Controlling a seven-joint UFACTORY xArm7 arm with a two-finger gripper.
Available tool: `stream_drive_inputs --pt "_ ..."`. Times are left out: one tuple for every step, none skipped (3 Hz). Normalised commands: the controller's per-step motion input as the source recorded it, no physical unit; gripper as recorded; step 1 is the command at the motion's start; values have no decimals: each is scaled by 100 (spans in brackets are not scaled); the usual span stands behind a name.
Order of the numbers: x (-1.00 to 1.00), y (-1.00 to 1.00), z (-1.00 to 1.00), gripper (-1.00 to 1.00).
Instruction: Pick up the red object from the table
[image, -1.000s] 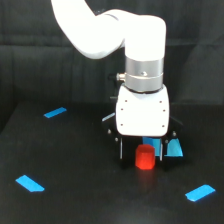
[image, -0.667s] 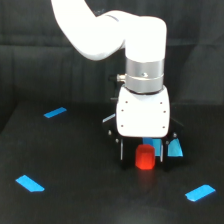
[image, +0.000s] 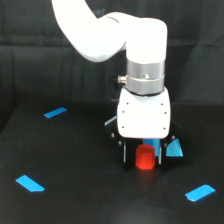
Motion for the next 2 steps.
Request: stream_drive_inputs --pt "-8 4 -11 -100" --pt "5 10 -14 -100"
